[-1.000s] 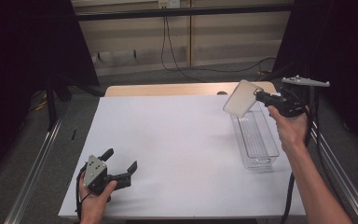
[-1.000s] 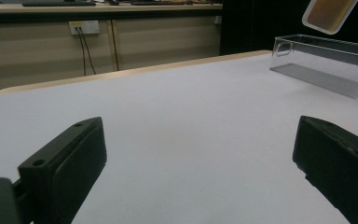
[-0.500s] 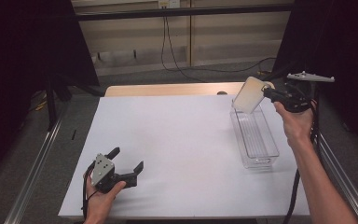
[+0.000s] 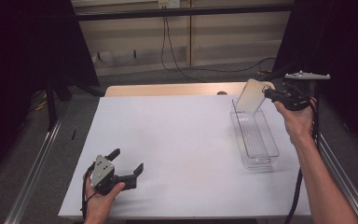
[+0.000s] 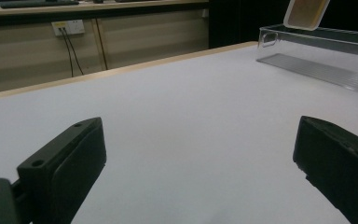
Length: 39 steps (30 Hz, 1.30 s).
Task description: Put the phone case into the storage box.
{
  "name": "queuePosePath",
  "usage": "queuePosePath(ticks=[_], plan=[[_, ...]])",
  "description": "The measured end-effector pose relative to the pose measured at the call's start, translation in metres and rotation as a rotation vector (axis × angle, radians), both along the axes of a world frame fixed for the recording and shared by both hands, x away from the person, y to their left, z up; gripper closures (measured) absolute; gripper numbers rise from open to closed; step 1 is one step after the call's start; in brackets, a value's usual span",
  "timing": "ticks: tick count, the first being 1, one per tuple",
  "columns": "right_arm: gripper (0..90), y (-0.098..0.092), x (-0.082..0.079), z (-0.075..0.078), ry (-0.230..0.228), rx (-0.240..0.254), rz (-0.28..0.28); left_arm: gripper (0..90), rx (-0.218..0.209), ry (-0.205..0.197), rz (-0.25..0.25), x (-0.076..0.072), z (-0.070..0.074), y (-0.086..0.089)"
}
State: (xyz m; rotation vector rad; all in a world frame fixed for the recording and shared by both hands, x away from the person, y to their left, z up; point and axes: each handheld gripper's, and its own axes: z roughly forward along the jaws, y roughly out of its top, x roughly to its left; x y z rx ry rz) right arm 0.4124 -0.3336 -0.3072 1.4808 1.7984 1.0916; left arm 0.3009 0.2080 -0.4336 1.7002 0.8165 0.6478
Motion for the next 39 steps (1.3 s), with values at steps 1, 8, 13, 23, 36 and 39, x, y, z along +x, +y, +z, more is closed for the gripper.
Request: queuePosePath(ticks=[1, 8, 13, 23, 36, 39], plan=[[84.2, 0.0, 0.001, -0.001, 0.0, -0.003, 0.001, 2.6, 0.001, 0.001, 0.002, 0.0, 0.0, 0.0], [84.2, -0.003, 0.008, -0.005, 0.007, -0.029, 0.011, 2.6, 0.005, 0.006, 0.014, 0.002, -0.001, 0.004], [84.2, -0.005, 0.018, -0.011, 0.01, -0.044, 0.004, 2.8, 0.001, 0.004, 0.03, 0.003, -0.001, 0.008], [84.2, -0.002, 0.031, -0.019, 0.014, -0.079, 0.014, 2.9, -0.006, 0.017, 0.043, 0.007, -0.001, 0.012], [84.2, -0.003, 0.046, -0.037, 0.052, -0.115, 0.005, 3.0, 0.006, 0.023, 0.033, 0.009, -0.002, 0.011], [84.3, -0.002, 0.048, -0.04, 0.061, -0.132, 0.005, 3.0, 0.007, 0.021, 0.033, 0.009, -0.001, 0.012]])
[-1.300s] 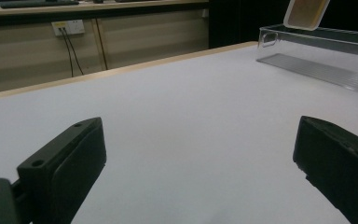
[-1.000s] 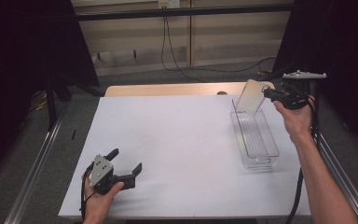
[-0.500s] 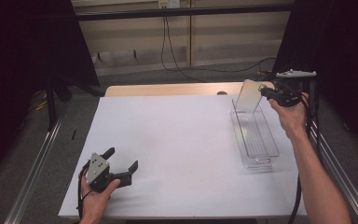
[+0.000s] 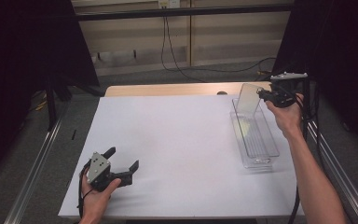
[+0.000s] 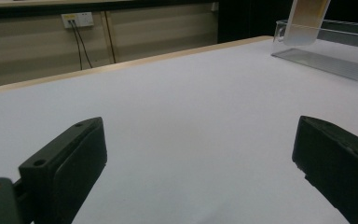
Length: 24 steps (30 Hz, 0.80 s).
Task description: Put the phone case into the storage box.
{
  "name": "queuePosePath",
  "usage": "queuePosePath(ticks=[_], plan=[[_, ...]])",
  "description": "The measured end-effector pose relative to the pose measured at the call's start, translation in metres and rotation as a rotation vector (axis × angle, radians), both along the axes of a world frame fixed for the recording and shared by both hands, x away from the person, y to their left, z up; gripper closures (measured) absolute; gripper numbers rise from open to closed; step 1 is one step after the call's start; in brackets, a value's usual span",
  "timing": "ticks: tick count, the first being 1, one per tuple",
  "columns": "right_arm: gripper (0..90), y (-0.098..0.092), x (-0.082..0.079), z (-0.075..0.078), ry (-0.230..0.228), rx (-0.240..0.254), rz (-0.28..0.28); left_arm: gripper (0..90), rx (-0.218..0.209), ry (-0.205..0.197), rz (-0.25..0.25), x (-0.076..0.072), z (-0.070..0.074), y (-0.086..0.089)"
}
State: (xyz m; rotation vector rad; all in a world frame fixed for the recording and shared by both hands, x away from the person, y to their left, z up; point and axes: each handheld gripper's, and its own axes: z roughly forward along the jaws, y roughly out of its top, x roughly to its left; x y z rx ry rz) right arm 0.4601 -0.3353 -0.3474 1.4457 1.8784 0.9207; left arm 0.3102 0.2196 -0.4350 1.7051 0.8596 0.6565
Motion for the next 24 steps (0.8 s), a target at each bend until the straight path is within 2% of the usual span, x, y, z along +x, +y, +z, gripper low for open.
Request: queuePosePath(ticks=[5, 15, 20, 24], plan=[[84.2, 0.003, 0.004, -0.005, 0.007, -0.023, -0.001, 3.0, 0.02, -0.009, -0.002, 0.0, 0.0, -0.001], [84.3, 0.009, 0.009, -0.012, 0.005, -0.058, -0.015, 3.0, 0.024, -0.015, -0.004, -0.001, 0.001, -0.001], [84.3, 0.012, 0.012, -0.015, 0.008, -0.065, -0.016, 3.0, 0.027, -0.017, -0.003, -0.001, 0.001, -0.001], [84.3, 0.009, 0.015, -0.015, 0.017, -0.051, -0.011, 3.1, 0.03, -0.011, -0.011, -0.002, 0.001, -0.001]])
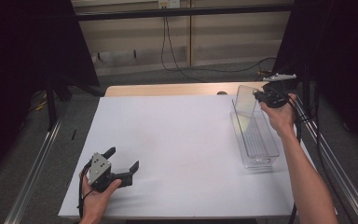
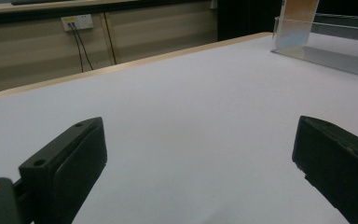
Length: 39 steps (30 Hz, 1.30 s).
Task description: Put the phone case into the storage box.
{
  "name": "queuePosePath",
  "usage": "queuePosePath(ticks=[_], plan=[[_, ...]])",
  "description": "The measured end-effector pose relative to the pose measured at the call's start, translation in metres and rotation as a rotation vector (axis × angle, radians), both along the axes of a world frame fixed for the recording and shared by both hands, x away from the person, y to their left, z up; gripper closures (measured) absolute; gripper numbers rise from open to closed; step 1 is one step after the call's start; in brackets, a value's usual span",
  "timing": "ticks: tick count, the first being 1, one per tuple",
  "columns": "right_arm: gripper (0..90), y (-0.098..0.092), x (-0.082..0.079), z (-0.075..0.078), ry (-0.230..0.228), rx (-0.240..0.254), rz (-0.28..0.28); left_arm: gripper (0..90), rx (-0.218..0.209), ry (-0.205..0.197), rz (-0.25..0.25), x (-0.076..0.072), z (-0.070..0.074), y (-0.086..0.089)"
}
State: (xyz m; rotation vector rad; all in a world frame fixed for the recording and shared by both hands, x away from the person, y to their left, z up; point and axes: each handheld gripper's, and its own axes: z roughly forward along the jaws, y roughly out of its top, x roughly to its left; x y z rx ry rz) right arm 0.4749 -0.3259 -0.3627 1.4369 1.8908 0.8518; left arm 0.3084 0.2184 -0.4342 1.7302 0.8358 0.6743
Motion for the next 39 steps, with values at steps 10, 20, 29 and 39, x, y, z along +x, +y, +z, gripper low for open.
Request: queuePosePath(ticks=[10, 20, 29, 39], plan=[[84.4, 0.0, 0.01, 0.005, 0.023, -0.035, 0.043, 3.1, 0.014, -0.009, 0.003, 0.0, 0.0, -0.001], [84.3, -0.01, 0.02, 0.007, 0.069, 0.015, 0.065, 3.2, 0.018, -0.016, 0.007, 0.0, 0.0, -0.001], [84.4, -0.013, 0.021, 0.007, 0.064, 0.005, 0.104, 3.9, 0.02, -0.025, 0.026, 0.0, 0.0, 0.001], [84.6, -0.008, 0.019, 0.007, 0.046, -0.057, 0.125, 3.9, 0.032, -0.025, 0.017, 0.0, 0.0, -0.002]])
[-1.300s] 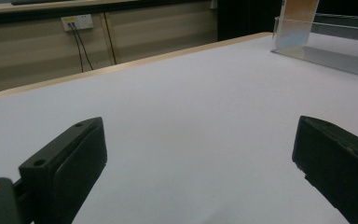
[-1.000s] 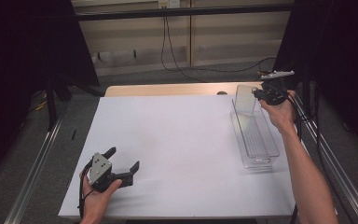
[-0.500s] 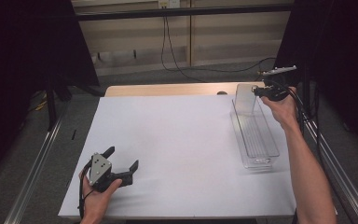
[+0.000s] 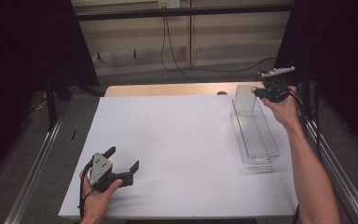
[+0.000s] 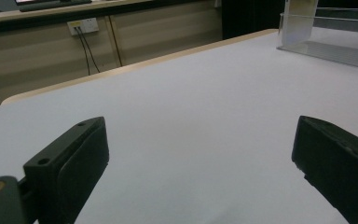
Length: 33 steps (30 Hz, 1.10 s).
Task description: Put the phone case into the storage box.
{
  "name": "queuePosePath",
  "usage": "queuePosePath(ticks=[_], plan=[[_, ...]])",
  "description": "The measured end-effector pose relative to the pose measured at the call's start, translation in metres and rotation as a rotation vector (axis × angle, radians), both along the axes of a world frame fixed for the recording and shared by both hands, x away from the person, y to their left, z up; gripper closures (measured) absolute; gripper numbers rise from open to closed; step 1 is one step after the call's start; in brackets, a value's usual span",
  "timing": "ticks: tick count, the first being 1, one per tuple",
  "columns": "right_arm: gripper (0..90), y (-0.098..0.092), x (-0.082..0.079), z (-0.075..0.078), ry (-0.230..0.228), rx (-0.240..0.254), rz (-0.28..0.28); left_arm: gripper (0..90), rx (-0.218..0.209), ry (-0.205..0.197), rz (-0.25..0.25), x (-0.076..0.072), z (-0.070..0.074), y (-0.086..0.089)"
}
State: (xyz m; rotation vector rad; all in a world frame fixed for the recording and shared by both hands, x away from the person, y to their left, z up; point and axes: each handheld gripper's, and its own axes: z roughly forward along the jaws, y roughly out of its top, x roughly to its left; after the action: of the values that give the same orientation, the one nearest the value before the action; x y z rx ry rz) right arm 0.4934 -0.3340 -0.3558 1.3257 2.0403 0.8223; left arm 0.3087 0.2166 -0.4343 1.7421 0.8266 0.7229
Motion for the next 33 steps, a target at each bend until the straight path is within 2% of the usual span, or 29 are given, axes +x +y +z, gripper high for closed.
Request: queuePosePath(ticks=[8, 14, 19, 33], plan=[[84.4, 0.0, 0.004, -0.002, -0.023, 0.01, 0.008, 3.7, 0.002, 0.002, 0.0, 0.0, 0.0, 0.001], [84.0, -0.004, 0.01, 0.0, 0.0, 0.027, 0.01, 3.7, 0.005, -0.001, -0.003, 0.0, 0.0, 0.0], [83.5, -0.01, 0.015, -0.002, 0.008, 0.064, 0.001, 3.7, 0.003, 0.0, -0.003, 0.0, 0.0, 0.0], [82.6, -0.015, 0.016, -0.005, 0.011, 0.113, -0.031, 3.7, 0.003, 0.004, -0.01, 0.0, 0.0, 0.002]])
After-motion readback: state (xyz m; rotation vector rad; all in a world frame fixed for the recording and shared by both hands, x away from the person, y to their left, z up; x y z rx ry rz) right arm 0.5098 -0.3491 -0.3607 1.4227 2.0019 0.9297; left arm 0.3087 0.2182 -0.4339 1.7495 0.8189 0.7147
